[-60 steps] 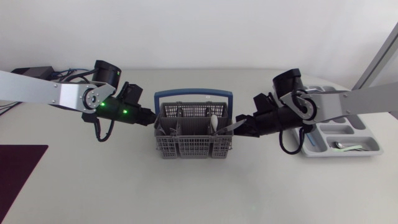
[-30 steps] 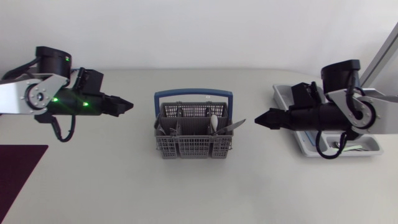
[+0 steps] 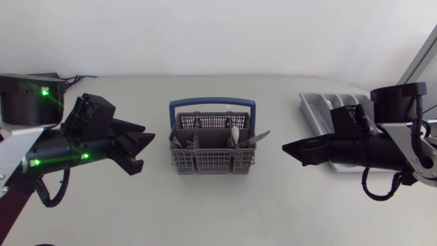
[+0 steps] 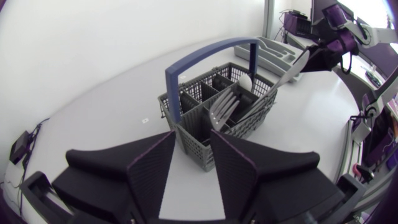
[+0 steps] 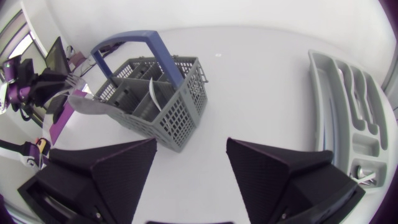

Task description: Unload the cutlery basket into the drawer organizer.

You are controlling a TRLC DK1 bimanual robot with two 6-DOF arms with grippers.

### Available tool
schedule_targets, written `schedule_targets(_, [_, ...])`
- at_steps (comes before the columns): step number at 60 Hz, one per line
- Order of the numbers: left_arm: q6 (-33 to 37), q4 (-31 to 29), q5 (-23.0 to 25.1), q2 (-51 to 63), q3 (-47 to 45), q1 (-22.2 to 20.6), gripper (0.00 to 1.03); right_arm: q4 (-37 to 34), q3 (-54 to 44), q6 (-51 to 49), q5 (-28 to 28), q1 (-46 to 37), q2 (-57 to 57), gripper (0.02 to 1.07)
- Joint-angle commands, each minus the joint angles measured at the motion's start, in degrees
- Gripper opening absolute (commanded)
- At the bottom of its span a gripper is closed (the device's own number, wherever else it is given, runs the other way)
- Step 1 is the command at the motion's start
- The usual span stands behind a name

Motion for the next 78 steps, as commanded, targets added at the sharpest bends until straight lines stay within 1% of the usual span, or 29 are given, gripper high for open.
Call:
schedule_targets(1, [1.0, -0.4, -3.2, -0.9, -1.9, -4.0, 0.43, -0.8, -1.6, -0.8, 0.4, 0.5, -0.5, 0.89])
schedule_targets(7, [0.9, 1.0, -9.3, -0.8, -2.7, -10.0, 0.43, -1.0, -1.6, -0.8, 0.4, 1.2, -0.5, 0.89])
schedule_targets(14, [0.7, 3.4, -14.9, 1.0, -2.8, -14.4, 0.43, -1.1, -1.4, -0.8, 1.7, 3.6, -0.7, 0.89])
schedule_targets(19, [0.7, 5.2, -18.0, 3.2, -2.5, -15.7, 0.43, -1.1, -1.3, -0.7, 3.4, 6.0, -1.2, 0.89])
schedule_targets(24, [0.7, 6.6, -19.5, 4.6, -2.4, -17.2, 0.43, -1.1, -1.2, -0.7, 4.8, 7.6, -1.7, 0.89])
schedule_targets(30, [0.7, 8.7, -22.4, 6.3, -2.4, -19.0, 0.43, -1.1, -1.0, -0.7, 5.0, 7.9, -1.7, 0.89])
schedule_targets(38, [0.6, 12.3, -25.8, 9.2, -2.3, -19.8, 0.43, -1.2, -1.0, -0.7, 5.0, 7.9, -1.7, 0.89])
schedule_targets(41, [0.7, 13.8, -28.0, 10.6, -2.5, -20.7, 0.42, -1.2, -1.0, -0.7, 5.0, 7.9, -1.8, 0.89])
schedule_targets(48, [1.4, 16.9, -31.3, 13.4, -2.8, -21.9, 0.42, -1.2, -0.9, -0.7, 5.1, 7.9, -1.7, 0.89])
schedule_targets(51, [1.9, 18.2, -32.1, 14.3, -2.8, -22.3, 0.36, -1.1, -0.8, -0.7, 5.1, 7.9, -1.7, 0.89])
schedule_targets(54, [1.9, 19.1, -33.1, 14.9, -2.8, -22.3, 0.34, -1.1, -0.8, -0.7, 5.1, 7.9, -1.7, 0.89])
schedule_targets(56, [2.1, 19.6, -33.5, 15.0, -2.8, -22.3, 0.29, -1.1, -0.9, -0.7, 5.1, 7.9, -1.8, 0.89])
schedule_targets(59, [2.1, 20.4, -34.0, 14.9, -3.0, -22.4, 0.24, -1.1, -1.1, -0.7, 5.2, 7.9, -1.7, 0.89])
schedule_targets(62, [2.3, 20.8, -34.6, 15.0, -3.1, -22.3, 0.21, -0.7, -1.3, -0.7, 5.2, 7.9, -1.6, 0.89])
schedule_targets(65, [2.3, 21.0, -35.4, 15.0, -3.4, -22.4, 0.19, -0.5, -1.5, -0.8, 5.2, 7.9, -1.4, 0.89])
schedule_targets(72, [3.4, 22.9, -36.1, 15.0, -4.3, -22.4, 0.04, -0.4, -1.7, -0.8, 5.3, 7.8, -1.3, 0.89])
schedule_targets(78, [4.7, 24.2, -36.8, 15.4, -5.0, -23.2, 0.04, -0.4, -1.7, -0.8, 5.3, 7.7, -1.3, 0.89])
